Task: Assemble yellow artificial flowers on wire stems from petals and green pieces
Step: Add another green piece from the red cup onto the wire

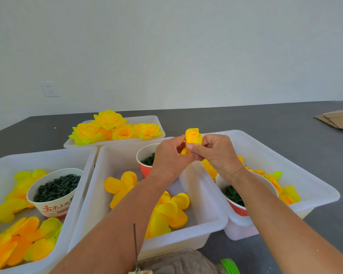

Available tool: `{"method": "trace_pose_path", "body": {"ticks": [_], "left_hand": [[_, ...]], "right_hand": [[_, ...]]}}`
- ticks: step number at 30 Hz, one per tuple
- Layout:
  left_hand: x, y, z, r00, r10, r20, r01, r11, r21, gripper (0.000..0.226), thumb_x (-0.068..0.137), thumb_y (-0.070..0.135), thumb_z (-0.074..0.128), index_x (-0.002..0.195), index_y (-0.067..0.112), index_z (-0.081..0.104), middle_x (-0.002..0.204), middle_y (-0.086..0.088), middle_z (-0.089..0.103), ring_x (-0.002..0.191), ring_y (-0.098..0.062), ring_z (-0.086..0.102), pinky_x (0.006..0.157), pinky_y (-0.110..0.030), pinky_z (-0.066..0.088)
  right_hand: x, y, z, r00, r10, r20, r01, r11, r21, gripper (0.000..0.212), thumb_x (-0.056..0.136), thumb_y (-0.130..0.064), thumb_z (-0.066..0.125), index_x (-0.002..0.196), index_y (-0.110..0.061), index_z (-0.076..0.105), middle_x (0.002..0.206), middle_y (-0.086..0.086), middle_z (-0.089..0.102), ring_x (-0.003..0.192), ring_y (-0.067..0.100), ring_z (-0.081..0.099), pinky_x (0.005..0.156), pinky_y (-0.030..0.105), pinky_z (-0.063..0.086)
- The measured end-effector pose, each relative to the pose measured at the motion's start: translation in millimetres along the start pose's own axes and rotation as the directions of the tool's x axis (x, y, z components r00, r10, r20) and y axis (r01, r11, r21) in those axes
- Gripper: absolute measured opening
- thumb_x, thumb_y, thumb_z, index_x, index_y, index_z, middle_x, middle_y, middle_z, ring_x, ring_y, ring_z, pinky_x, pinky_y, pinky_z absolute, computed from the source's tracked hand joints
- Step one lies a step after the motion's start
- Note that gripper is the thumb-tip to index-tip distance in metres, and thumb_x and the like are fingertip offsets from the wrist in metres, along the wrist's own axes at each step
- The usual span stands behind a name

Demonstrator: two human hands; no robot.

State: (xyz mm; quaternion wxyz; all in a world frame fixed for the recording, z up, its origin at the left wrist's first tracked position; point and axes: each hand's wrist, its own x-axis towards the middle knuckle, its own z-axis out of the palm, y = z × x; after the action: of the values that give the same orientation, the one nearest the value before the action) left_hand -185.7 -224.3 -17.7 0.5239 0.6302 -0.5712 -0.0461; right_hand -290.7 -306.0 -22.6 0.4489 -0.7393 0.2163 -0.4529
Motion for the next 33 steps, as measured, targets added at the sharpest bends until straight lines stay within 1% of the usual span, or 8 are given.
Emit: {"method": "trace_pose_path", "body": {"ticks": [5,7,12,17,20,22,28,33], "left_hand": [[0,1,-1,0.998,-0.057,-0.001,0.056,0.978,-0.203,0.015,0.082,0.009,0.069,0.09,0.022,0.07,0.083,-0.011,0.072,0.079,-0.026,0.068,0.075,-0.043,0.055],[0,0,-1,0.995,-0.097,-0.012,0.091,0.965,-0.246,0.007,0.083,0.009,0.068,0.087,0.014,0.071,0.078,-0.015,0.07,0.073,-0.024,0.067,0.07,-0.039,0.057],[-1,4,-2,0.98,-0.198,0.002,0.182,0.897,-0.402,0.011,0.085,0.002,0.063,0.082,0.012,0.068,0.07,-0.006,0.067,0.067,-0.015,0.066,0.059,-0.022,0.056],[0,12,-2,0.928,-0.372,0.035,0.325,0.757,-0.566,0.019,0.088,0.011,0.061,0.071,0.016,0.068,0.061,0.0,0.068,0.058,-0.015,0.066,0.056,-0.034,0.059],[1,9,-3,0.901,-0.434,-0.021,0.36,0.772,-0.524,0.011,0.089,0.017,0.062,0.079,0.016,0.067,0.074,-0.006,0.069,0.063,-0.018,0.067,0.053,-0.031,0.058],[1,6,-3,0.9,-0.429,-0.077,0.345,0.808,-0.478,0.012,0.088,0.013,0.062,0.077,0.017,0.066,0.077,-0.007,0.067,0.07,-0.02,0.064,0.06,-0.031,0.056],[5,-2,-8,0.836,-0.498,-0.23,0.377,0.827,-0.417,0.007,0.082,0.012,0.065,0.077,0.007,0.066,0.085,-0.027,0.064,0.071,-0.024,0.052,0.074,-0.052,0.052],[8,-7,-10,0.784,-0.531,-0.323,0.368,0.815,-0.447,0.02,0.082,0.012,0.062,0.064,0.015,0.058,0.072,-0.015,0.057,0.066,-0.023,0.047,0.06,-0.037,0.046]], "right_hand": [[0,-2,0,1.0,-0.01,-0.006,0.01,0.997,0.074,0.02,0.066,-0.026,0.078,0.053,-0.02,0.063,0.053,-0.003,0.066,0.052,0.005,0.061,0.054,0.018,0.051],[0,-2,-1,0.999,-0.012,0.032,0.008,0.993,0.114,0.015,0.064,-0.029,0.076,0.062,-0.016,0.069,0.061,0.002,0.07,0.059,0.013,0.066,0.059,0.026,0.056],[1,2,-2,0.997,-0.019,0.08,0.012,0.995,0.097,0.01,0.084,-0.009,0.065,0.074,-0.01,0.069,0.069,0.001,0.072,0.066,0.016,0.068,0.069,0.033,0.058],[2,3,-1,0.998,0.006,0.062,-0.011,0.997,0.075,0.023,0.084,-0.006,0.065,0.079,0.015,0.057,0.068,0.01,0.067,0.065,0.015,0.064,0.068,0.033,0.055],[0,1,0,0.995,0.008,0.097,-0.014,0.998,0.062,0.016,0.083,-0.004,0.067,0.081,0.012,0.062,0.074,0.018,0.068,0.069,0.02,0.064,0.069,0.034,0.056],[-1,1,0,0.997,0.026,0.067,-0.03,0.998,0.062,0.007,0.081,-0.004,0.068,0.079,0.003,0.066,0.067,0.005,0.07,0.062,0.012,0.065,0.062,0.024,0.056],[3,-1,-4,0.986,0.154,-0.067,-0.136,0.968,0.212,0.003,0.081,0.002,0.065,0.079,0.004,0.064,0.058,0.002,0.069,0.05,0.01,0.065,0.044,0.018,0.048],[5,-4,-7,0.964,0.218,-0.155,-0.16,0.933,0.322,0.016,0.077,0.006,0.068,0.075,-0.006,0.057,0.056,-0.002,0.067,0.049,0.01,0.063,0.046,0.021,0.051]]}}
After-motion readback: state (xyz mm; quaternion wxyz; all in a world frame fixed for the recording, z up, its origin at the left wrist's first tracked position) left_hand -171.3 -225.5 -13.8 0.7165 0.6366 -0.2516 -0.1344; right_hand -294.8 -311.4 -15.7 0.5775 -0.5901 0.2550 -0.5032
